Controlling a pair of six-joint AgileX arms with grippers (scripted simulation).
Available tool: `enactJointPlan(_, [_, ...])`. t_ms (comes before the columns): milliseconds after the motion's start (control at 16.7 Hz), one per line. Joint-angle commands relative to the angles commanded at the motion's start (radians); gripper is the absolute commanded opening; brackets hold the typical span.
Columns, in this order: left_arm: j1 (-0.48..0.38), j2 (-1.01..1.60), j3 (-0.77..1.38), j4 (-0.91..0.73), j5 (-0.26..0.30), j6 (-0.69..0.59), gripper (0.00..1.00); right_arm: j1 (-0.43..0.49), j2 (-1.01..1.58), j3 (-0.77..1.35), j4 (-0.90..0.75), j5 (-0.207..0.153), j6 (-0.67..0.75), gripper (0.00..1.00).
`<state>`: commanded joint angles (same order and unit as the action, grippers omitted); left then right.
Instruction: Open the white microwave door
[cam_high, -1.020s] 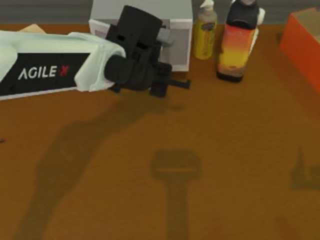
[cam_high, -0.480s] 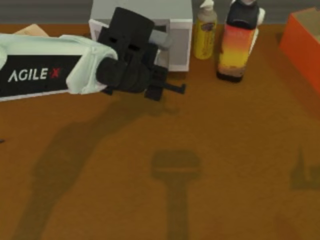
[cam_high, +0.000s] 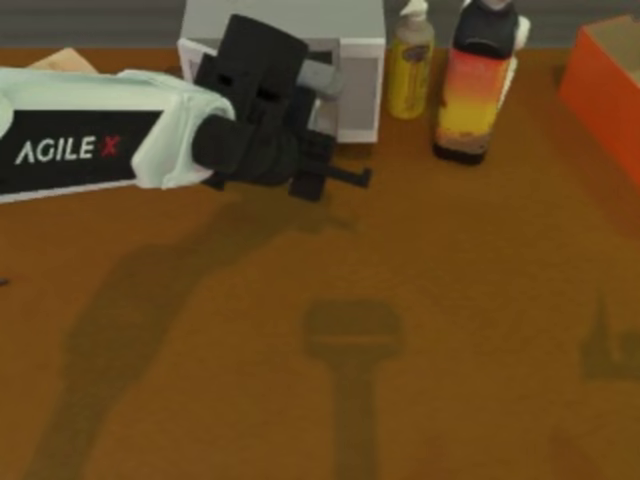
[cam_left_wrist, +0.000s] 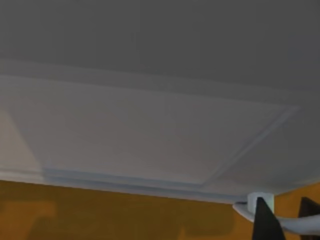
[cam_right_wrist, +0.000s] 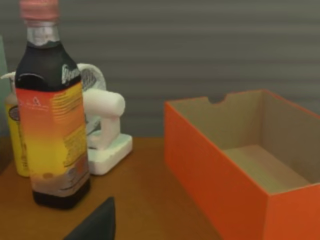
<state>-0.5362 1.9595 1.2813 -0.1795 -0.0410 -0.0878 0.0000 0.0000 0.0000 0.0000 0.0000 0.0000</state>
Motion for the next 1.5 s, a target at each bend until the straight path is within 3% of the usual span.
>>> enactJointPlan(840, [0.000, 0.000, 0.000, 0.000, 0.000, 0.000, 0.00, 0.000, 0.000, 0.000, 0.000, 0.000, 0.000, 1.00])
enactJointPlan(1500, [0.022, -0.032, -0.046, 0.014, 0.055, 0.064, 0.00, 0.000, 0.000, 0.000, 0.000, 0.000, 0.000, 1.00])
